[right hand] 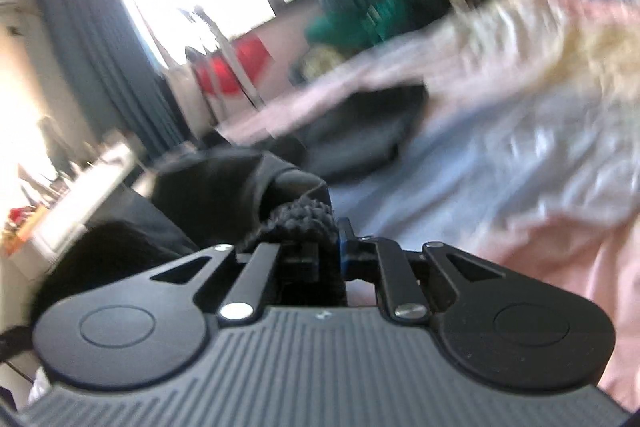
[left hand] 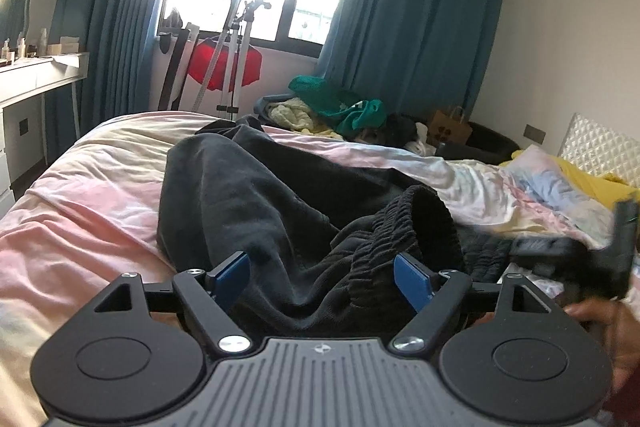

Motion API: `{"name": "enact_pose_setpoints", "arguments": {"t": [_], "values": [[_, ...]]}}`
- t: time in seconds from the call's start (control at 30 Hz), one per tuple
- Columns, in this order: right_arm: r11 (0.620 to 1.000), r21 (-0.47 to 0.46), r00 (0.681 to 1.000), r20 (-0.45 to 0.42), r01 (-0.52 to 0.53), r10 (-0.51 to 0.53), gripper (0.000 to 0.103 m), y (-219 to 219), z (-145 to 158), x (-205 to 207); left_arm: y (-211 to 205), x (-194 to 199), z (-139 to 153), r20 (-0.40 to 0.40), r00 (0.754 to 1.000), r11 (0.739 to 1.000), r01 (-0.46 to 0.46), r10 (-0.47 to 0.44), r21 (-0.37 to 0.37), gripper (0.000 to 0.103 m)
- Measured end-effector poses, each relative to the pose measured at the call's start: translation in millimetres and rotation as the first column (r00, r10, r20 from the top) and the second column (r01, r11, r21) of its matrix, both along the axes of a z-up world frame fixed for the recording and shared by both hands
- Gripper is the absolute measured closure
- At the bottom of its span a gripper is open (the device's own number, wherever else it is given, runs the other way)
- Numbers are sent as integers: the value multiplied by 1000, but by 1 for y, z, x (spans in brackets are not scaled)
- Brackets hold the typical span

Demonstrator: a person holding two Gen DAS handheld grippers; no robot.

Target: Fold clothes

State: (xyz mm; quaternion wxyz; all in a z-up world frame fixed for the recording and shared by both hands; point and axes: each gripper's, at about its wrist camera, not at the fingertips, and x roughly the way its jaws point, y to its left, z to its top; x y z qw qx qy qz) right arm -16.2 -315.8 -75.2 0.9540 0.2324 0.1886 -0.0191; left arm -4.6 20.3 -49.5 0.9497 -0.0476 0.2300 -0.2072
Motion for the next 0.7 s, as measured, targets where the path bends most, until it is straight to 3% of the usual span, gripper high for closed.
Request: {"name": "enact_pose_setpoints", "arguments": {"t": [0.07, 0.13, 0.23, 0.33, 0.47, 0.57, 0.7], "values": [[999, -51, 999, 42, -7, 9, 91, 6, 10, -11, -3, 0, -2, 6, 1000, 1000, 10, -10, 10, 22], [995, -98, 1000, 30, -6, 9, 91, 12, 13, -14, -3, 1, -4, 6, 1000, 1000, 18, -18, 18, 22], [992, -125, 995, -97, 1, -14, 91, 12, -2, -1, -3, 4, -8, 2, 1000, 998, 9, -9, 55, 22], [995, -102, 968, -247, 18, -43, 91, 3, -26, 15, -5, 13, -18, -32, 997, 986, -63, 69, 153, 21], [999, -24, 957, -285, 47, -51, 90, -10, -37, 19, 4, 29, -31, -81, 976, 958, -180, 202, 223, 23], [997, -64, 960, -275, 41, -57, 90, -3, -35, 17, 21, 38, -32, -135, 952, 952, -249, 273, 176, 23], [994, -103, 962, -264, 38, -64, 90, 3, -31, 16, 35, 36, -24, -117, 962, 968, -237, 245, 81, 23]]}}
